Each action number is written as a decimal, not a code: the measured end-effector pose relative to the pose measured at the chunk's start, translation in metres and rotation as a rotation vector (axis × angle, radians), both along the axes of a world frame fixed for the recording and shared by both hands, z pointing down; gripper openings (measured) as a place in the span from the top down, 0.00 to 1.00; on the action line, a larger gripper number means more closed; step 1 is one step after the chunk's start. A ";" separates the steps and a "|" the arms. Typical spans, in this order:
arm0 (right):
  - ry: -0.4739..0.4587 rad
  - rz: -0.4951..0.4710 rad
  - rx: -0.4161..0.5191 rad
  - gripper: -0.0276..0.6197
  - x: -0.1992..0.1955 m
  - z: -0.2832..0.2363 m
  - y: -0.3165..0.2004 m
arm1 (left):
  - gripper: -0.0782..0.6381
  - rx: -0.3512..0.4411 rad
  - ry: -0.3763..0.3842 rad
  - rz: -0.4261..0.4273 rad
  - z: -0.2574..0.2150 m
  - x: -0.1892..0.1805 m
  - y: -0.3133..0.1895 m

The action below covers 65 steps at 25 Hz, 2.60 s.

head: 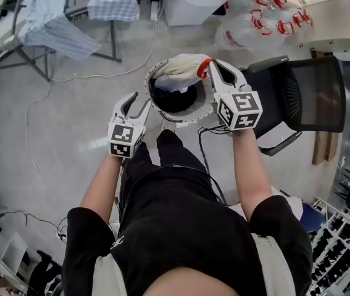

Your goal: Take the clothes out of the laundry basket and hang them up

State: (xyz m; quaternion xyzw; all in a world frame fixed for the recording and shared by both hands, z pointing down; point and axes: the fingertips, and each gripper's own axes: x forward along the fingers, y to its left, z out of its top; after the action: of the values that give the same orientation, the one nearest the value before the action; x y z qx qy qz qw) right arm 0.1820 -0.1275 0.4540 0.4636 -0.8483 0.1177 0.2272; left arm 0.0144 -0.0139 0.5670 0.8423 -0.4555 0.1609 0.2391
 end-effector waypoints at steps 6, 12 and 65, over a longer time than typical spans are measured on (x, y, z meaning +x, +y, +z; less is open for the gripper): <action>-0.034 -0.087 0.131 0.93 -0.033 -0.092 0.004 | 0.61 0.012 0.058 0.106 -0.041 0.044 0.009; -0.047 -0.173 0.251 0.93 -0.060 -0.165 0.019 | 0.56 0.010 0.069 0.176 -0.048 0.074 0.011; -0.229 -0.537 0.442 0.93 -0.294 -0.262 0.030 | 0.88 0.481 -0.305 -0.673 -0.297 -0.398 0.065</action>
State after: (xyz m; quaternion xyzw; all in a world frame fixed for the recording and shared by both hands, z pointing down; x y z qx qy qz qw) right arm -0.1125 -0.0971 0.1916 0.2460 -0.9647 -0.0813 0.0477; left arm -0.3836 0.0512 0.2702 0.6455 -0.7589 0.0860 0.0051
